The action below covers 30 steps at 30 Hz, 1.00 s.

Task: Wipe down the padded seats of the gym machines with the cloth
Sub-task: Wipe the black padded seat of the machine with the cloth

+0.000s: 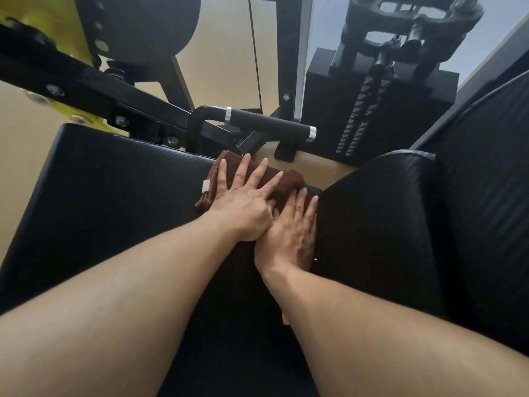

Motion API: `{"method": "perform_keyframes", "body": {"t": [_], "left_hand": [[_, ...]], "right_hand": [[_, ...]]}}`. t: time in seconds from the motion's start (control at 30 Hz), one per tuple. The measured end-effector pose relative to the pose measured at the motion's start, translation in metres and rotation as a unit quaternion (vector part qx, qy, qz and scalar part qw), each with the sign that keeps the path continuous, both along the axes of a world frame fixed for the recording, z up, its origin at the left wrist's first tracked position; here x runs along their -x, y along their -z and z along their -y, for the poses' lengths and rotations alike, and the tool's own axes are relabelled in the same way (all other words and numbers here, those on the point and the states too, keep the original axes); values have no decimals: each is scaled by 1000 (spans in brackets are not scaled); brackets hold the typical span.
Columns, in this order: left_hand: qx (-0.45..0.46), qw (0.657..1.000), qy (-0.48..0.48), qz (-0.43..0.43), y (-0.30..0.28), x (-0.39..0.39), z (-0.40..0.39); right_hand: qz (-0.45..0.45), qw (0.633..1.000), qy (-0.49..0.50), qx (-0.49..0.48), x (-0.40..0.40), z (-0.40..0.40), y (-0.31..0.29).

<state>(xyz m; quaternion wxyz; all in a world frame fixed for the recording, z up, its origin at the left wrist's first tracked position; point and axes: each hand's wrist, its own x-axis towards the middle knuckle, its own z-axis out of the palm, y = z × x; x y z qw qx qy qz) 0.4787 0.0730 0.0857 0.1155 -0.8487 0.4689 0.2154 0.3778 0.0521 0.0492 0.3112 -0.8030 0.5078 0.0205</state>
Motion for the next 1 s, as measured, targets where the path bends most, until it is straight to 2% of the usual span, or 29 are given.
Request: {"method": "perform_keyframes", "body": {"t": [0.3, 0.43, 0.53, 0.63, 0.77, 0.87, 1.0], "left_hand": [[3, 999, -36, -37, -2, -15, 39], [-37, 995, -54, -79, -9, -27, 58], [-32, 995, -46, -84, -13, -29, 59], [-4, 998, -43, -47, -15, -20, 47], [108, 989, -95, -20, -19, 2, 21], [172, 969, -178, 11, -29, 12, -6], [173, 947, -268, 46, -57, -1, -83]], "right_hand": [[13, 999, 39, -33, -24, 31, 9], [7, 999, 8, -34, -28, 40, 3], [-21, 998, -52, 5, -22, 42, -9], [-42, 992, -112, 35, -18, 41, -14], [-61, 983, -140, 102, -17, 36, -3], [52, 982, -146, 105, -26, 27, -4], [154, 940, -298, 60, -48, -14, -28]]}}
